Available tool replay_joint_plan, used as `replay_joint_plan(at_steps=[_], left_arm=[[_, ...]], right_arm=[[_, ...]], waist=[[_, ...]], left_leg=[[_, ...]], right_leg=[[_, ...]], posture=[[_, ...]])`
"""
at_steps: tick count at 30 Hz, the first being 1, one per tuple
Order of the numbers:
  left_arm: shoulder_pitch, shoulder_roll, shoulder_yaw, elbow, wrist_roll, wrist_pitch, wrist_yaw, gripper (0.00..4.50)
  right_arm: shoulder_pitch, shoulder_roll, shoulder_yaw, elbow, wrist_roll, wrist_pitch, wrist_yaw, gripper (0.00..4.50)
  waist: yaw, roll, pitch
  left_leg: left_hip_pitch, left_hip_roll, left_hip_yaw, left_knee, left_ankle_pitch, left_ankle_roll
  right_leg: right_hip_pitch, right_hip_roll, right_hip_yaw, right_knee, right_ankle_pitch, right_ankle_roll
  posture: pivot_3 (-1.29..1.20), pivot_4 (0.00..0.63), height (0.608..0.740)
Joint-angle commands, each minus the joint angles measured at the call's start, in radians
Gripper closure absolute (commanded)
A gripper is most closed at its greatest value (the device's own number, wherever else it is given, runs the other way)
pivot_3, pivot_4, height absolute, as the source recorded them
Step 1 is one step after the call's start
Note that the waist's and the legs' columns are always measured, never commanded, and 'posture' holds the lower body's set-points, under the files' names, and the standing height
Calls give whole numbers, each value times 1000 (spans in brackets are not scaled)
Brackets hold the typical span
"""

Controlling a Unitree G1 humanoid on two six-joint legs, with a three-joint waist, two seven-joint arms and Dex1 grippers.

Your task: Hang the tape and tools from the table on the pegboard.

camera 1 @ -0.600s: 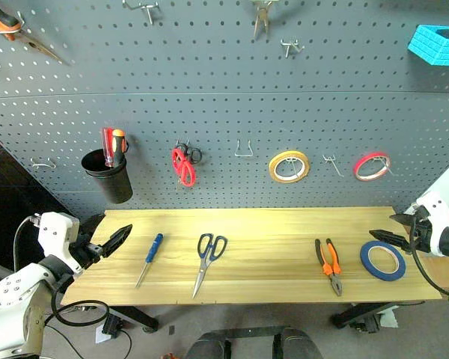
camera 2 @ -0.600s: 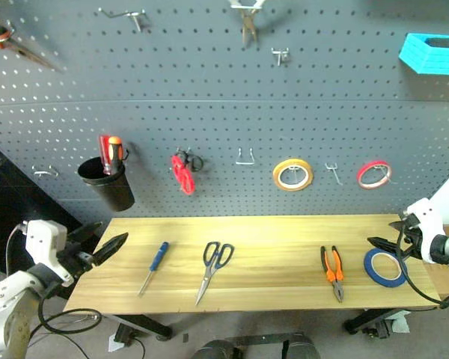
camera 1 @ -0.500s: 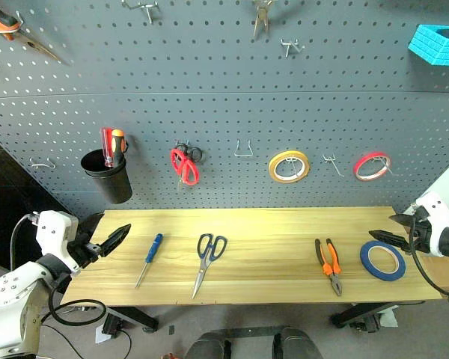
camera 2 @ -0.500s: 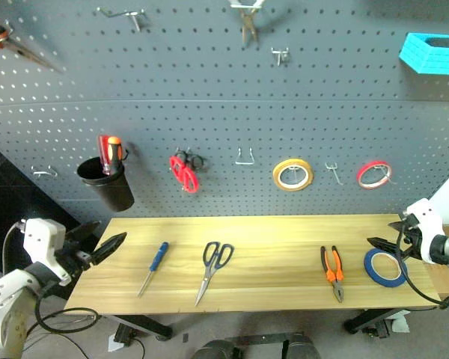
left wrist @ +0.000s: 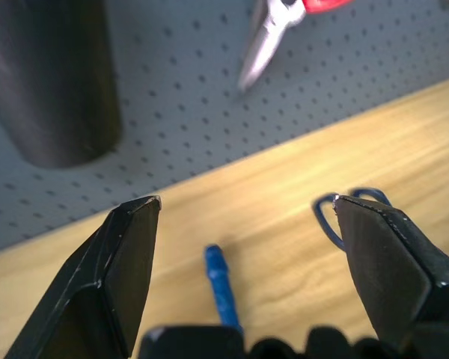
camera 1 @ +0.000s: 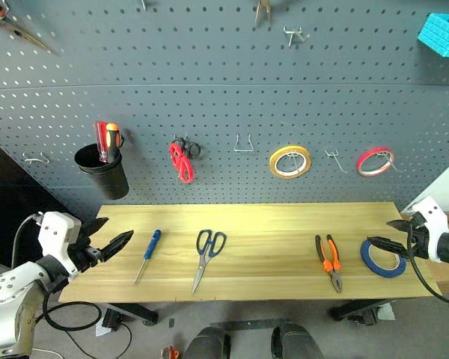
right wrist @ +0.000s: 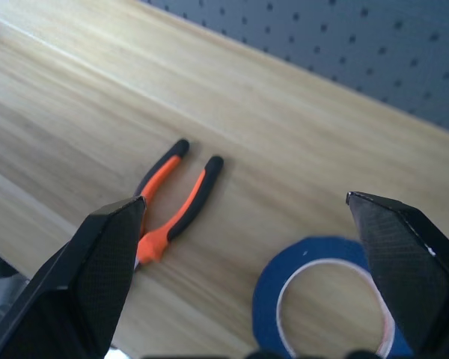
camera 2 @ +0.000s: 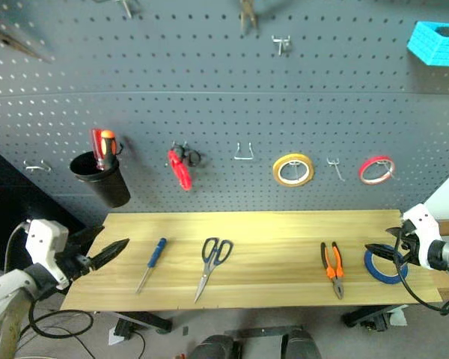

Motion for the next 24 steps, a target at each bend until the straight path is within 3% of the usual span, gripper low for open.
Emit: replay_joint_plan(at_steps=[1,5,10,15,24], left_arm=[[-2,17,-55,-86,6,16,-22,546],[-55,-4,-223,-97,89,-19,-49,546],[-190,-165,-483,-1,207,-81,-28,546],[-296,-322,-640,120,294,-153,-1,546],[-420,-448,-739,247,364,-242,10,546]], right_arm=[[7,-4,-30,-43,16,33,-25,0],[0,0,-17,-54,-12,63,-83,0],[-17,-1,28,-93,-64,145,-181,0],[-47,18,55,-150,-65,287,-229,0],[-119,106,84,-108,-84,383,-326,0]], waist=[[0,0,11],[-4,0,39],[-9,1,68],[-25,-5,88],[-42,-10,114]], left_leg=[[-1,0,0,0,0,0],[-1,0,0,0,0,0],[-3,0,0,0,0,0],[-6,1,1,0,0,0],[-13,1,1,2,0,0]], right_leg=[[0,0,0,0,0,0],[-1,0,0,-1,0,-2],[-1,-1,-1,-1,1,-3],[-5,-1,-2,-1,1,-3],[-12,-1,-3,2,2,-4]], posture=[[-74,208,740],[-88,251,740],[-122,276,740],[-159,299,740],[-147,336,740]])
